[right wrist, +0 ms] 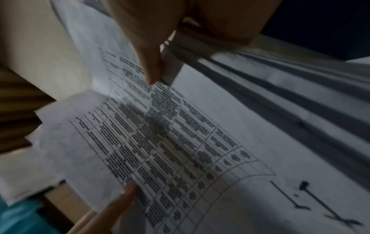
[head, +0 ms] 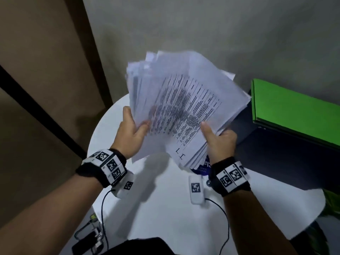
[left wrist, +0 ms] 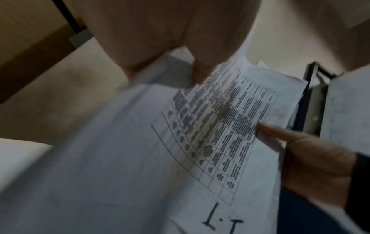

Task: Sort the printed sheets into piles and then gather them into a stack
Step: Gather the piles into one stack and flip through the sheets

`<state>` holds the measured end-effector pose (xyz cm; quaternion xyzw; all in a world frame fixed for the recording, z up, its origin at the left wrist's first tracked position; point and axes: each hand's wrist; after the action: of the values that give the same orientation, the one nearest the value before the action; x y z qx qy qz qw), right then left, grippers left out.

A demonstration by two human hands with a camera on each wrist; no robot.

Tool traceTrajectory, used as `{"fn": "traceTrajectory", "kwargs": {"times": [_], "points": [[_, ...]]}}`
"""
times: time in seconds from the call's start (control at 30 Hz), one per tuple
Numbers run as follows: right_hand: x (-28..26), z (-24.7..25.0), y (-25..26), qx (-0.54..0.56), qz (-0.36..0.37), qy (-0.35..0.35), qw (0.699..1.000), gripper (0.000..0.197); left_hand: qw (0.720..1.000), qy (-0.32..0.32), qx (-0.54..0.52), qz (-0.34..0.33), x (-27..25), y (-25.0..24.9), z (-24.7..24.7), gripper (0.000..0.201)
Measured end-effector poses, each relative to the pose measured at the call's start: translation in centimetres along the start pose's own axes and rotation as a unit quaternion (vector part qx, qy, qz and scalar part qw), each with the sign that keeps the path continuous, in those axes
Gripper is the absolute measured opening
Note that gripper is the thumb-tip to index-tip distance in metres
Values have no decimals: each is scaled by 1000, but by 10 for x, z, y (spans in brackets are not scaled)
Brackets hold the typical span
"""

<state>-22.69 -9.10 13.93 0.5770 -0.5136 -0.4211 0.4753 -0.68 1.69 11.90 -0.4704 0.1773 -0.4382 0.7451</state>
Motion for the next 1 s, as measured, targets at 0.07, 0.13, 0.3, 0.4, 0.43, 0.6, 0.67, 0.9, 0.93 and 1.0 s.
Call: {"fn": "traceTrajectory", "kwargs": {"times": [0.07,0.13,0.3,0.4,0.43,0.6,0.67,0.9,0.93,1.0], "points": [[-13,4,-6,-12,-25,21,999,22,997,73,-23,19,-7,18,-3,53],[-16,7,-15,-26,-50,25,998,30,993,103,-43,37,-10,31,-6,64],[-11,6,-6,-22,-84,-23,996,41,996,40,-57,50,-7,21,-12,28],[-12,8,4,-31,-47,-13,998,31,997,32,-63,41,-5,22,-8,28],[-13,11,1,-39,-44,0,998,24,997,50,-48,41,-6,24,-6,31],[-14,8,10,19,34,1,999,50,993,65,-94,25,-5,20,0,79],[-10,3,21,50,74,-10,996,54,992,56,-110,27,-3,11,-2,78],[-4,-10,38,-22,162,-10,987,6,989,15,-136,47,2,5,-11,61],[-2,-9,36,-23,166,-30,985,4,989,17,-140,47,3,6,-12,63],[-1,-11,36,-30,179,-47,982,10,990,21,-136,43,3,6,-13,65]]}}
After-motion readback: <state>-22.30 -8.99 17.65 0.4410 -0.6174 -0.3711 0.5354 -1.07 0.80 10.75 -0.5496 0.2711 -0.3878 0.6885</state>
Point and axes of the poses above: each hand's wrist, its own x-axis towards the middle knuckle, its own z-axis out of the back of the hand, y = z × x, and after that the axes turned 14 degrees about x, right-handed
